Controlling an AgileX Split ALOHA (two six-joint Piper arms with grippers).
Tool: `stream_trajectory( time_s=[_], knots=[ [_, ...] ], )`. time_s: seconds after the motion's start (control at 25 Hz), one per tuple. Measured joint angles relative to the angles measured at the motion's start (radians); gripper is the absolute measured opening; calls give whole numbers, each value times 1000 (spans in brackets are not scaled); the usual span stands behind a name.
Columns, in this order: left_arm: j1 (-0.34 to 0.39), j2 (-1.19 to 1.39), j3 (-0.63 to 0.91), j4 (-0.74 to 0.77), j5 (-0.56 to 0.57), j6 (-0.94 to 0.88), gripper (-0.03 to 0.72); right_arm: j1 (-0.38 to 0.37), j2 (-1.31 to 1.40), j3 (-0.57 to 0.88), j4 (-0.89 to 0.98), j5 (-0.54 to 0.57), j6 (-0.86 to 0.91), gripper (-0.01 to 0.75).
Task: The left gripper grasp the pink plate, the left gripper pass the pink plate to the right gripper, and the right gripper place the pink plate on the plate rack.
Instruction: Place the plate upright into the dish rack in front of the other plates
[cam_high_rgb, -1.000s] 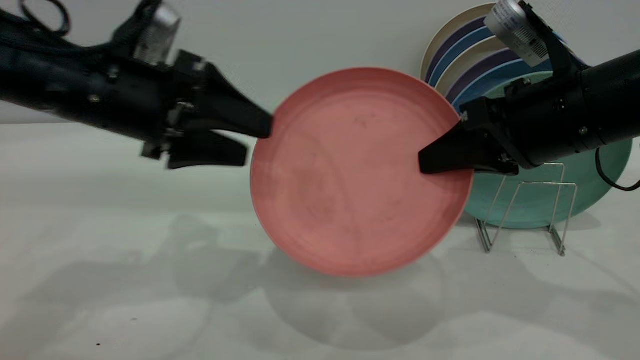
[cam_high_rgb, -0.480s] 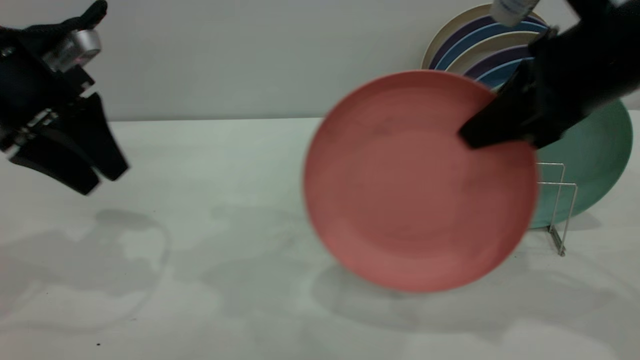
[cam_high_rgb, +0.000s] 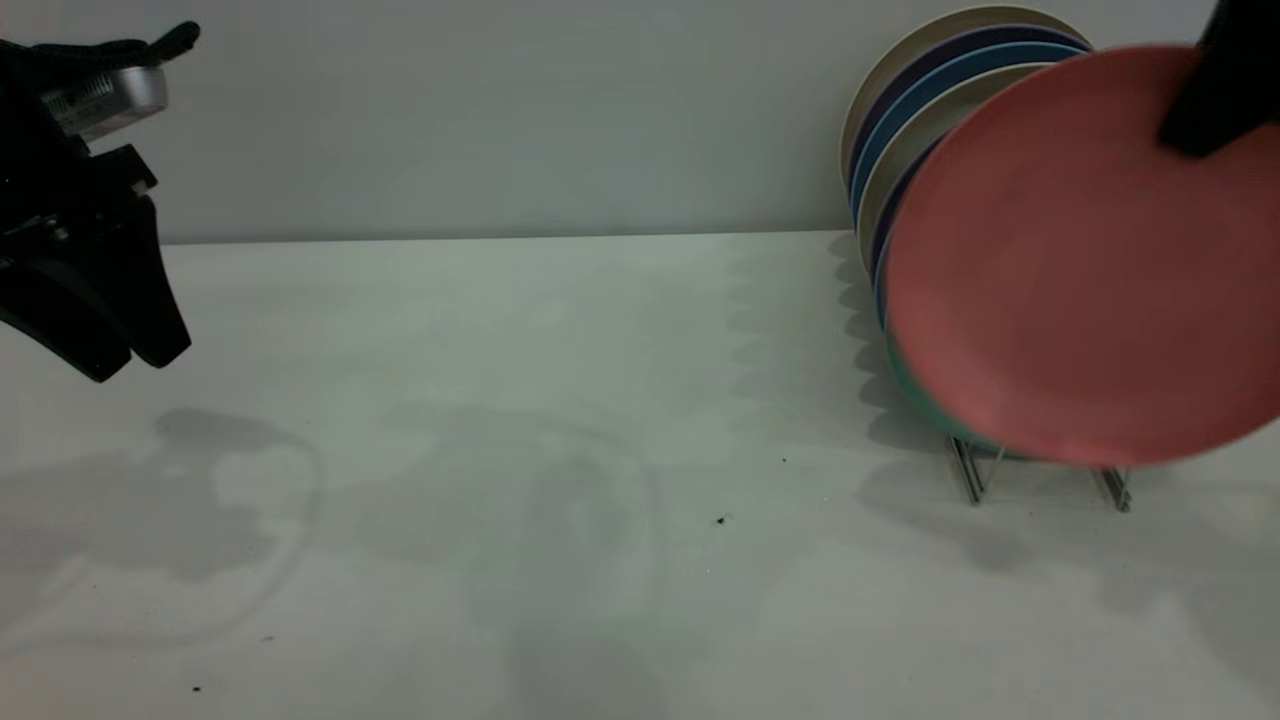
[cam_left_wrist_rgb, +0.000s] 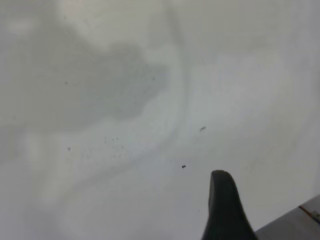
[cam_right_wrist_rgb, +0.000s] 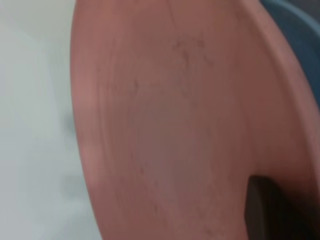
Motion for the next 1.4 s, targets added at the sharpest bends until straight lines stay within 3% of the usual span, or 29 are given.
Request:
stream_trajectory(
  time_s=[0.32, 0.6, 0.92, 1.4],
  knots=[
    [0, 0, 0, 0, -23, -3, 485, 0, 0, -120, -59, 46, -52, 67],
    [0, 0, 0, 0, -32, -3, 485, 0, 0, -130, -25, 79, -164, 67],
    [0, 0, 0, 0, -34, -7, 485, 0, 9, -130, 49, 55, -280, 67],
    [0, 0, 0, 0, -35, -11, 485, 0, 75, -130, 33, -4, -239, 67]
  ],
)
